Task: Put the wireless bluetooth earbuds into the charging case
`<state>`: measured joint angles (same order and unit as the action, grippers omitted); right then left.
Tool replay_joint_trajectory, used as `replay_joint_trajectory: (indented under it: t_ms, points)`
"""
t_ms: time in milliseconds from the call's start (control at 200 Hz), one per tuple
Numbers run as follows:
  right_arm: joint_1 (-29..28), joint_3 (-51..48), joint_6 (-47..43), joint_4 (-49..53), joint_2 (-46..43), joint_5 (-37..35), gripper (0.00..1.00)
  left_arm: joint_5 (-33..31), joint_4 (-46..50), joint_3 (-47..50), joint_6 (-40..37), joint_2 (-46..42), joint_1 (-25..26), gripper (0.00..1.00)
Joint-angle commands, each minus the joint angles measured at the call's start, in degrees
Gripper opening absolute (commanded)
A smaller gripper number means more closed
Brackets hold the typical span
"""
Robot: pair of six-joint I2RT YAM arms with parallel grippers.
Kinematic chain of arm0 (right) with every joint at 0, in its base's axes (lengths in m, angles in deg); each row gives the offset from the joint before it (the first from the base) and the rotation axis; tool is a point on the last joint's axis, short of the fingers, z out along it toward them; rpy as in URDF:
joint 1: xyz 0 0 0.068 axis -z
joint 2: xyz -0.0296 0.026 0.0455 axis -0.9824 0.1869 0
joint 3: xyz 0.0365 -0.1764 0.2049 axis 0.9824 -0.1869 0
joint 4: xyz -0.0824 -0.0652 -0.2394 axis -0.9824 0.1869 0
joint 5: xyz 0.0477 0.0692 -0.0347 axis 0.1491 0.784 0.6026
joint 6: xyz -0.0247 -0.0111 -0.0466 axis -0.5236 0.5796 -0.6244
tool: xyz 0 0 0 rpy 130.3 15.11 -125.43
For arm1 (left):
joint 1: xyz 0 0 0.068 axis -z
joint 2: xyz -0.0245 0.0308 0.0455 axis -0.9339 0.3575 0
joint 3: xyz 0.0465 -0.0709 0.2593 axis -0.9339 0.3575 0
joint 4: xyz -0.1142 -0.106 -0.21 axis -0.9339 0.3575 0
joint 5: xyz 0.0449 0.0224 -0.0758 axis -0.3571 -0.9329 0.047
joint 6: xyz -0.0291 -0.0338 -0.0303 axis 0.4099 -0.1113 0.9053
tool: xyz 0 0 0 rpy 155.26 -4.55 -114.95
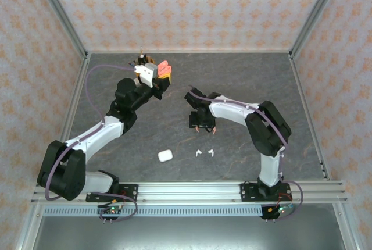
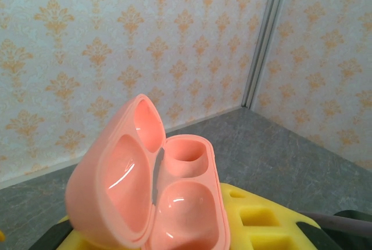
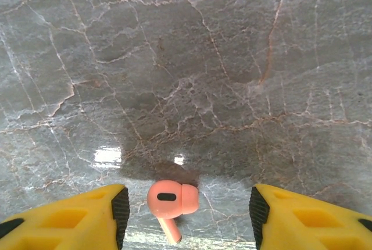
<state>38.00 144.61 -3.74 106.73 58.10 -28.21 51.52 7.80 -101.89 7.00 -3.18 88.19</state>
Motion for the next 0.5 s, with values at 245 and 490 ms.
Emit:
replay_joint_trajectory:
  t_ms: [245,490]
  points:
    - [-0.86,2.92,1.82,1.18,1.51,-1.09,0.53,0.90,-2.97,0.37,-0.30,-2.23,0.40,0.00]
    - [-1.31,3.76,3.07,2.49,2.66,-2.06,0.52,0.72,-3.09,0.41,-0.37,-2.33,0.38,0.00]
